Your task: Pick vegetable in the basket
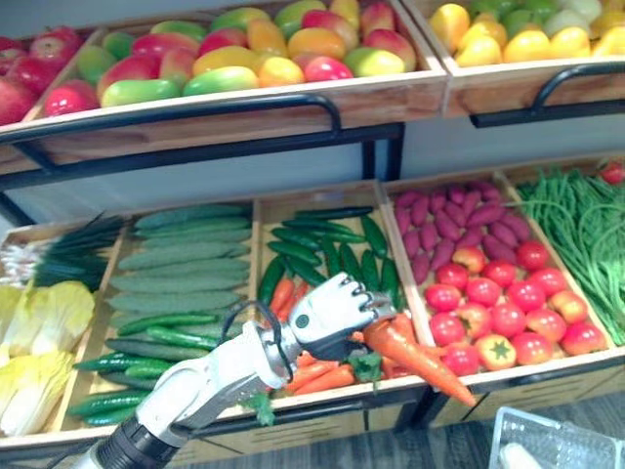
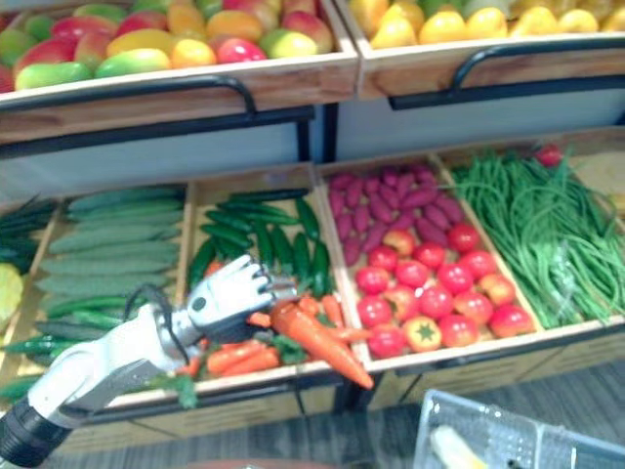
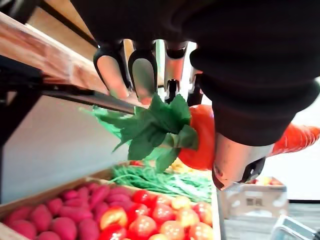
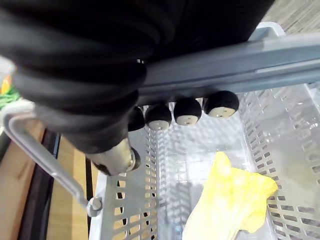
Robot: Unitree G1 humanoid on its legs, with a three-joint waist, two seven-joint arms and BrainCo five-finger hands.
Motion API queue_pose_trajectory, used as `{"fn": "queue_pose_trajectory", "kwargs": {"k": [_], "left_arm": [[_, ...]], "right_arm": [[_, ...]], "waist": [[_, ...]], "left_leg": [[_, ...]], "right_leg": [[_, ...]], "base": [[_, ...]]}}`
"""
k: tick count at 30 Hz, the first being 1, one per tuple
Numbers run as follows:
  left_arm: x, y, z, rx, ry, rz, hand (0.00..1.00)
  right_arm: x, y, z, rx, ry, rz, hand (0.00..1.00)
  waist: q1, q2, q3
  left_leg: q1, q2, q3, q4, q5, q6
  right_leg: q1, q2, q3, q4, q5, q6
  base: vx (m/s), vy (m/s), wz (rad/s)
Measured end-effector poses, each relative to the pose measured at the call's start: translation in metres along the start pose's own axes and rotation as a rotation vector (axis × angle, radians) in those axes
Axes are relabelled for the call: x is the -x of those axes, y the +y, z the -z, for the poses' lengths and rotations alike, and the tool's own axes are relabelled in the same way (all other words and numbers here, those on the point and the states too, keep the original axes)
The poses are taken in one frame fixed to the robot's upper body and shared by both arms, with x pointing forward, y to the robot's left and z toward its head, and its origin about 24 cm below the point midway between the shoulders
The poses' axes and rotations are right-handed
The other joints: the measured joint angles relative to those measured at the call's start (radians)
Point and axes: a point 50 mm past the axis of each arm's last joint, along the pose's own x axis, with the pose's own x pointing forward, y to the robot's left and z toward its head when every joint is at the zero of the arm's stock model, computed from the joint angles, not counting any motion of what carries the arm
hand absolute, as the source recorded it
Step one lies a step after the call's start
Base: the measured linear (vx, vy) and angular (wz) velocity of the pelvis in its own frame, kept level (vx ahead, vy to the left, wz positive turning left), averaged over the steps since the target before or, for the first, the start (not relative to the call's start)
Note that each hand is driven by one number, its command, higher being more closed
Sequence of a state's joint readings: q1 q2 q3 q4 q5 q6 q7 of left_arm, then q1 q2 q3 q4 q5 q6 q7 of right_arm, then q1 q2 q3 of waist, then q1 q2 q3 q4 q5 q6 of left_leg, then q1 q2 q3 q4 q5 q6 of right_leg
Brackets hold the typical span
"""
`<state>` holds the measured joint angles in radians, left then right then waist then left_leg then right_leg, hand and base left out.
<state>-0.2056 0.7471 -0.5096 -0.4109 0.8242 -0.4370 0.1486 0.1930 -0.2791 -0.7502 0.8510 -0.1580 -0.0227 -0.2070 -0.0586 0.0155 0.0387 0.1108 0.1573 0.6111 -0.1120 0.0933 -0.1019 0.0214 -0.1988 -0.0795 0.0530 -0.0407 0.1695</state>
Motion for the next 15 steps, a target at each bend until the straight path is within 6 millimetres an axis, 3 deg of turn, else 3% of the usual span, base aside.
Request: {"fn": "queue_pose_trajectory", "kwargs": {"k": [1, 5, 10, 15], "left_arm": [[-0.003, 0.0, -0.001, -0.001, -0.017, 0.0, 1.0], [-0.018, -0.004, -0.005, 0.043, -0.076, -0.012, 1.0], [-0.043, -0.004, -0.015, 0.051, -0.194, -0.022, 1.0], [-0.055, -0.008, -0.028, 0.099, -0.298, 0.022, 1.0]], "right_arm": [[0.0, -0.002, -0.005, -0.001, -0.02, 0.005, 1.0], [0.006, -0.008, -0.054, 0.042, -0.245, 0.026, 1.0], [0.017, -0.02, -0.105, 0.069, -0.476, 0.058, 1.0], [0.024, -0.02, -0.121, 0.124, -0.564, 0.004, 1.0]], "waist": [[-0.006, 0.001, -0.001], [-0.042, 0.012, -0.006], [-0.062, 0.017, -0.006], [-0.079, 0.019, -0.007]], "left_leg": [[0.002, -0.001, 0.008, 0.0, 0.0, 0.0], [0.021, 0.006, 0.067, 0.0, -0.013, -0.012], [0.045, 0.009, 0.129, 0.0, -0.028, -0.028], [0.055, 0.009, 0.154, 0.0, -0.034, -0.034]], "right_leg": [[-0.003, 0.002, 0.008, 0.0, 0.003, -0.001], [-0.026, 0.016, 0.065, 0.004, 0.011, -0.002], [-0.052, 0.028, 0.127, 0.004, 0.008, 0.005], [-0.06, 0.037, 0.158, 0.007, 0.016, 0.005]], "base": [[0.01, -0.002, -0.33], [-0.02, -0.008, -0.39], [-0.03, -0.011, -0.38], [0.02, 0.003, -0.24]]}}
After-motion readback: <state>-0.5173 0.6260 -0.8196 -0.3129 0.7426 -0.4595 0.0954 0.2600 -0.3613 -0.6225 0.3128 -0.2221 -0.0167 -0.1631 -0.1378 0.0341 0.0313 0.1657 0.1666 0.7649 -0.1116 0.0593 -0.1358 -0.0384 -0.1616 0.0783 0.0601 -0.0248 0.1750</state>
